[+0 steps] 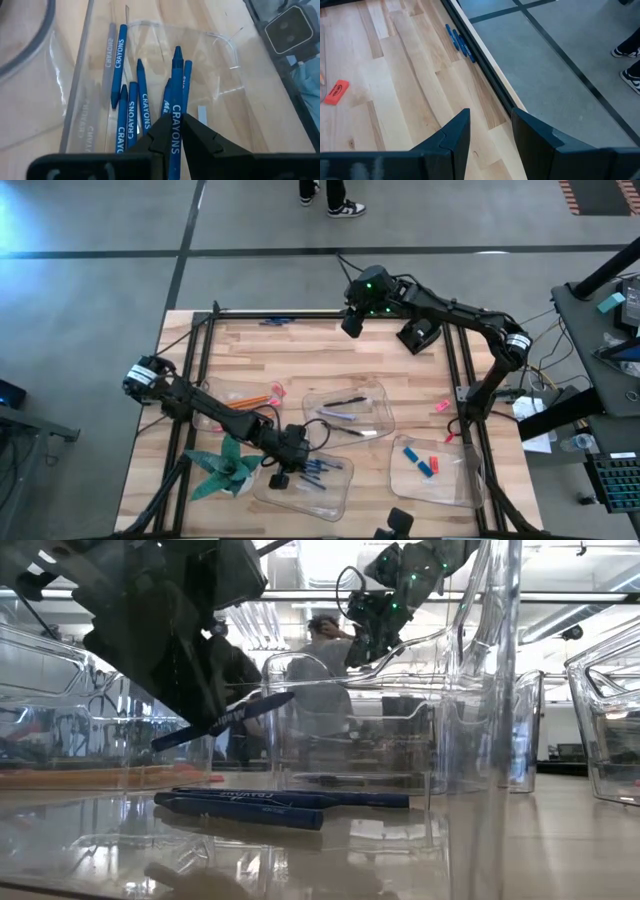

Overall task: Sort crayons/erasers/pens/pencils in bins
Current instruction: Put the blue crayon into the bottom left transparent bin, then put the orange eraser into the bottom right transparent bin

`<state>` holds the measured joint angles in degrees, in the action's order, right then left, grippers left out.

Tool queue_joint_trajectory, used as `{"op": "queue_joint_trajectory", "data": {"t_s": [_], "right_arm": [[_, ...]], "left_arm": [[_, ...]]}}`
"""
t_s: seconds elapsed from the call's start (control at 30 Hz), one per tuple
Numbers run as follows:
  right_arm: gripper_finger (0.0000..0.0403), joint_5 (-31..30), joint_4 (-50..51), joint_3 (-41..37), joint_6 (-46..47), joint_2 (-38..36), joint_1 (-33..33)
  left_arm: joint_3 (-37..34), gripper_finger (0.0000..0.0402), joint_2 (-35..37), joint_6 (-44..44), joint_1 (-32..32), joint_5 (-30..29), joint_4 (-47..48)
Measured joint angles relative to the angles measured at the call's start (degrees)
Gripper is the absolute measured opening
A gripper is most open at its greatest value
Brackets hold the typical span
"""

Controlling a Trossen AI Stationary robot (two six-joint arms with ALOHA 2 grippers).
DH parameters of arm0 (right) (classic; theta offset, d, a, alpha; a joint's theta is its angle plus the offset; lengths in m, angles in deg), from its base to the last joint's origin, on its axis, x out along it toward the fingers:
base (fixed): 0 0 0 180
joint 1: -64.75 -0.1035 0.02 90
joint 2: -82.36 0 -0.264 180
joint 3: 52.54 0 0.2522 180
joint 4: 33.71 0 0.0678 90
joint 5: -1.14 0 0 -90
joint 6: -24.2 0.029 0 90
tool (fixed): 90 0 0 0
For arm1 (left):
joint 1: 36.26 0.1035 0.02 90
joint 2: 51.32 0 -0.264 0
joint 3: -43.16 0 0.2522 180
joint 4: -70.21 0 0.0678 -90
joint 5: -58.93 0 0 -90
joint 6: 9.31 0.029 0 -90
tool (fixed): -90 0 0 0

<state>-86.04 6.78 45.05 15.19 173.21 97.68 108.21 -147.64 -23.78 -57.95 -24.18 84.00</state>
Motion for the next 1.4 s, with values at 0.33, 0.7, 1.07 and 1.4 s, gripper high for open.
{"op": "queue_joint_trajectory", "data": {"t_s": [0.33,0.7,1.07,1.4], "right_arm": [[0.0137,-0.01,0.02,0.00,0.00,0.00,-0.01],[0.0137,0.00,0.00,0.00,0.01,0.00,0.00],[0.0137,0.06,0.00,0.00,0.00,0.00,-0.02],[0.0137,0.09,0.00,0.00,0.01,0.00,-0.02]], "left_arm": [[0.08,0.0059,0.58,-0.19,0.85,0.02,0.59],[3.29,0.0101,4.91,-0.11,1.76,0.27,5.97],[4.78,0.0101,22.16,7.96,4.16,-19.05,18.48],[3.41,0.0100,23.34,8.89,32.90,-7.78,23.93]]}}
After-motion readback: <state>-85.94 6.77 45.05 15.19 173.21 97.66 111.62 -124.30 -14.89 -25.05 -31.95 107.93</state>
